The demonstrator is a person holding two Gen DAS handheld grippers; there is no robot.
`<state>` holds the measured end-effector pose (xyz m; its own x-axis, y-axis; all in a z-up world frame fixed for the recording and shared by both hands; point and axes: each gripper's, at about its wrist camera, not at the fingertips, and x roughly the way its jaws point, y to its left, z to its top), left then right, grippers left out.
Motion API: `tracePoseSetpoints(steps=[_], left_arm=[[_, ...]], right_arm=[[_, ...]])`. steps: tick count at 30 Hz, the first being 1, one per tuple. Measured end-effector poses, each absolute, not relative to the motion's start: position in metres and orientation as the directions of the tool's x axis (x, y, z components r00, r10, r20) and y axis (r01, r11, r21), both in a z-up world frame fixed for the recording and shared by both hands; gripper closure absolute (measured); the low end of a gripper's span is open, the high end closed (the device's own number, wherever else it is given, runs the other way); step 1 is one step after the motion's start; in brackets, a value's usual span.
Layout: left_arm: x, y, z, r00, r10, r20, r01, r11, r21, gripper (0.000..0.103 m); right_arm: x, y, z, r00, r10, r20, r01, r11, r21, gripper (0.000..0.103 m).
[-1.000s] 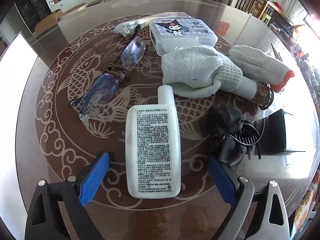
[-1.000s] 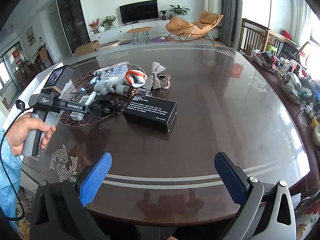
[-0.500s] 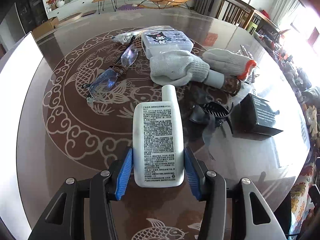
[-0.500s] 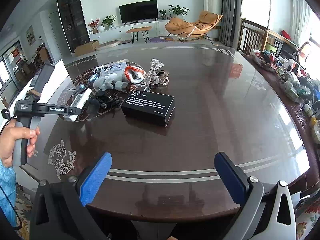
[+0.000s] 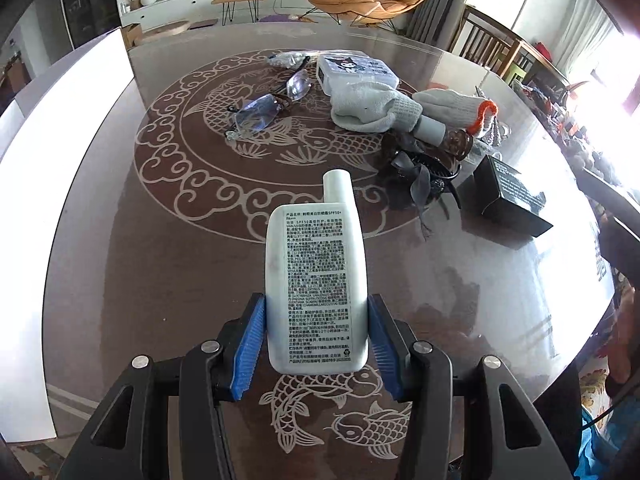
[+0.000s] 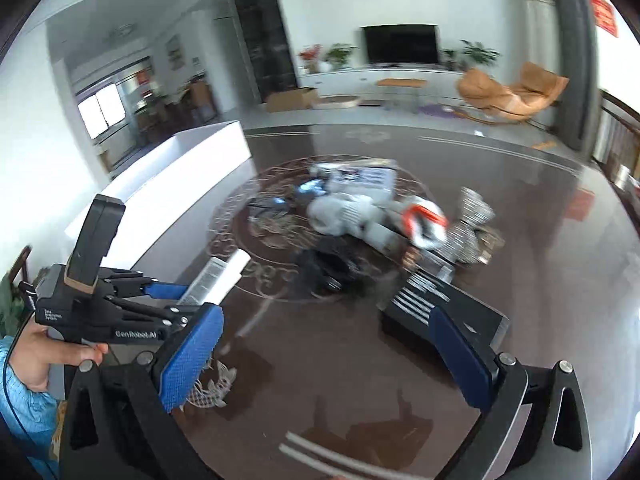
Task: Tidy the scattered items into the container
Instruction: 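Grasp the black claw clip with the right gripper and lift it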
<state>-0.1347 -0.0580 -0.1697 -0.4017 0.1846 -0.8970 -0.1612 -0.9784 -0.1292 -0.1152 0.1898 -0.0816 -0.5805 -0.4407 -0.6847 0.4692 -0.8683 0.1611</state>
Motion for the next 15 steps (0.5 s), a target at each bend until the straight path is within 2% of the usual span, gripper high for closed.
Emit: tracePoseSetpoints(steps=[3,6,14,15], left_arm=[[-0.135,-0.069,-0.168,-0.411,0.182,-0.893,-0.128,-0.982,-0.141,0.053],[-0.136,-0.076,-0.168,-0.419,0.181,-0.890,-0.108,-0.983,-0.149,0.053],[-0.139,-0.079,-0.172,-0.412,0.200,-0.889,-0.104,-0.980,-0.172,0.053],[-0.139,-0.079,-0.172,-0.412,0.201,-0.889,-0.103,-0.979,-0.174,0.053]], right_arm=[[-0.154,0.144,-0.094,-0.528,-0.435,-0.729,0.587,-0.808,0.058,0.000],[-0.189,0.122,-0.120,-0.491,-0.380,-0.784,0.624,-0.781,-0.012,0.000],[-0.224,0.112,-0.162,-0.389,-0.290,-0.874,0.635,-0.772,-0.027,0.003],[-0.224,0.110,-0.164,-0.391,-0.279,-0.877,0.638,-0.769,-0.040,0.007]])
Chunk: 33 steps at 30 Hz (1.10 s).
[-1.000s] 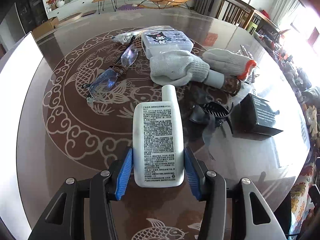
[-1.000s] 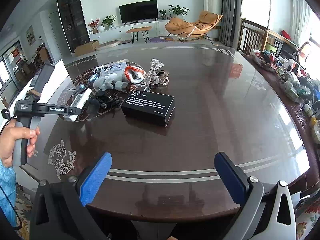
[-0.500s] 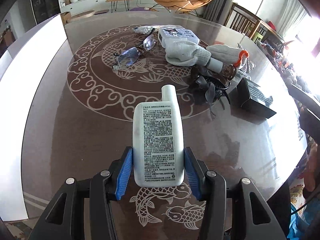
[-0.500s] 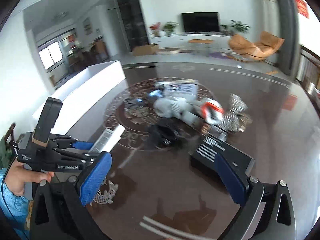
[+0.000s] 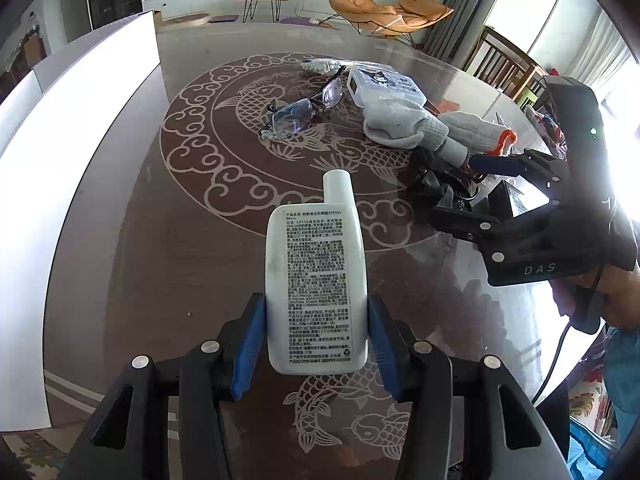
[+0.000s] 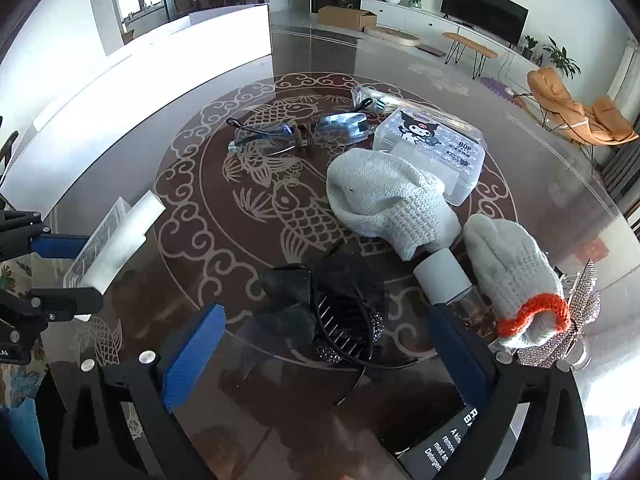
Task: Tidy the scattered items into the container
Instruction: 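Grasp the black claw clip with the right gripper and lift it, then carry both items into the white box and open both grippers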
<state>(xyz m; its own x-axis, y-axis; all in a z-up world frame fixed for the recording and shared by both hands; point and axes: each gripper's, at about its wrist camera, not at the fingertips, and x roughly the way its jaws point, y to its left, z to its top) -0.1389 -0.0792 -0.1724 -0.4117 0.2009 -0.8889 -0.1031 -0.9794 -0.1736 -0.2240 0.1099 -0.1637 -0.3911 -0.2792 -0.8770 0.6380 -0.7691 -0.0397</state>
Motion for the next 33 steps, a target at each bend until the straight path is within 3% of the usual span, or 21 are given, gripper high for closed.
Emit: tracePoseSetpoints(steps=[2,11,21,27,33], left_arm=[[-0.138,-0.079,-0.172,-0.411,0.202,-0.889,-0.102,-0.979,-0.176,0.053],[-0.127,-0.075,-0.167,-0.420,0.202,-0.885,-0.103,-0.979,-0.174,0.053],[-0.115,-0.084,-0.167,-0.409,0.202,-0.890,-0.079,-0.979,-0.186,0.053],[-0.111,-0.132,-0.113,-0.489,0.180,-0.854,-0.033,-0.982,-0.188,0.053],[-0.111,-0.228,-0.046,-0.581,0.049,-0.812,0.093,-0.988,-0.126,0.053]], right_arm=[[-0.224,0.107,-0.167,-0.394,-0.252,-0.884,0.639,-0.767,-0.066,0.065],[-0.206,0.117,-0.147,-0.381,-0.323,-0.866,0.612,-0.790,0.025,0.064],[-0.164,0.090,-0.148,-0.369,-0.340,-0.865,0.634,-0.773,0.034,0.064],[-0.165,0.056,-0.109,-0.388,-0.415,-0.823,0.660,-0.749,0.067,0.064],[-0.181,-0.031,-0.041,-0.412,-0.512,-0.754,0.729,-0.682,0.065,0.064]])
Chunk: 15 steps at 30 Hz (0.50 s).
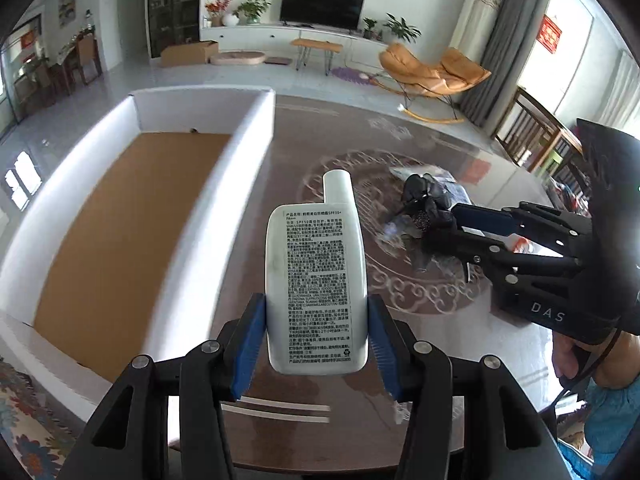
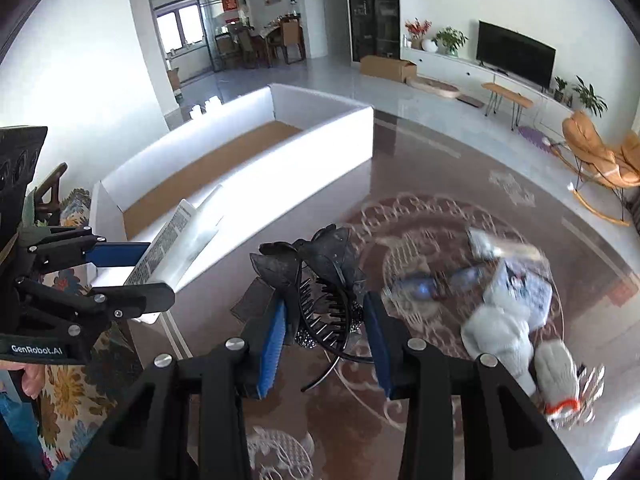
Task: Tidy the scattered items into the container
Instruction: 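Carry both items into the white box and open both grippers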
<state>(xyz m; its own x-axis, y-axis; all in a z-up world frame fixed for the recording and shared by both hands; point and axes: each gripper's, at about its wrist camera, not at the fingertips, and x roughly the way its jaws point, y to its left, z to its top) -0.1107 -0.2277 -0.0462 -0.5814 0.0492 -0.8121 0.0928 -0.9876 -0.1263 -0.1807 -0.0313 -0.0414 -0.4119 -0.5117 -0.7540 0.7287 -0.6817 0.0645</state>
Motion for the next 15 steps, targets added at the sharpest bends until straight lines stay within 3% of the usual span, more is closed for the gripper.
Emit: tracePoseSetpoints(steps=[7,15], left_arm=[[-0.117,-0.349,-0.050,-0.542,-0.082,-0.836,0.312,-0.944,-0.109,0.053],[-0.131,-0.398,-0.099,-0.433,-0.125,-0.893,0.431,-0.899,-0.083,0.053]], right_arm=[[-0.196,-0.180,0.010,-0.387,-0.600,-0.700,0.809,-0.586,0.055,0.064],[-0.199,-0.305,-0.037,-0.340,-0.535,-0.773,0.849,-0.529,-0.006,0.064]])
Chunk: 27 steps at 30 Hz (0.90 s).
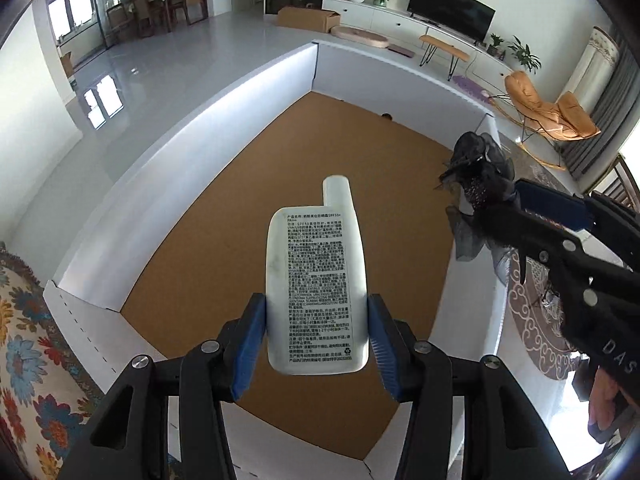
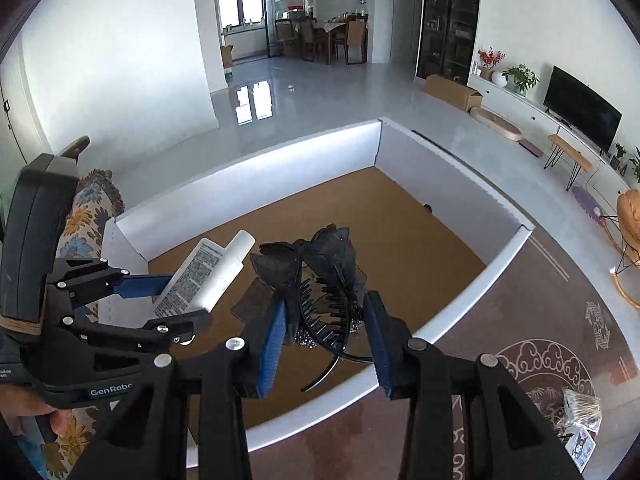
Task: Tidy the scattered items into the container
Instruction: 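Carry both items into the white box and open both grippers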
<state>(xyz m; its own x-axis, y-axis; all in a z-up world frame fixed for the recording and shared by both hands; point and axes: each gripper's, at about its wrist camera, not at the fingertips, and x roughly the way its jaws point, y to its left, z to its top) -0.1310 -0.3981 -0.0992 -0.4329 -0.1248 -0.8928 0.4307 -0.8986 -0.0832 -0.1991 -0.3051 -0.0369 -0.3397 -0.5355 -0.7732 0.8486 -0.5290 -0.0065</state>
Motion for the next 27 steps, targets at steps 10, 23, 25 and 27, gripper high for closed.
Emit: tracePoseSetpoints(steps=[10,23,25,27], left_arm=[[-0.124,-0.405,-0.130,-0.394,-0.152,-0.906,0.485,-0.872,-0.064,0.036],[-0.114,-0.359,-0.146,-0.342,-0.185,-0.921,0.400,-0.916,0.036,0.036],[-0.108,-0.345,-0.146,-0.343,-0.186,-0.921,0.393,-0.919,0.039,0.036],[-0.101,-0.327,-0.146,-0.351,-0.163,-0.922,0.374,-0.927,0.021,0.036]], right_arm=[[-0.201,-0.340,-0.085,-0.288,-0.517,-0.806,0.841,-0.539,0.045,0.037],[-0.205,-0.337,-0.123,-0.274,-0.383,-0.882,0.869,-0.491,-0.057,0.038],[-0.194,-0.335,-0.122,-0.267,-0.368,-0.890,0.880,-0.470,-0.069,0.038],[-0.192,-0.331,-0.125,-0.260,-0.361,-0.896,0.892,-0.444,-0.080,0.038]])
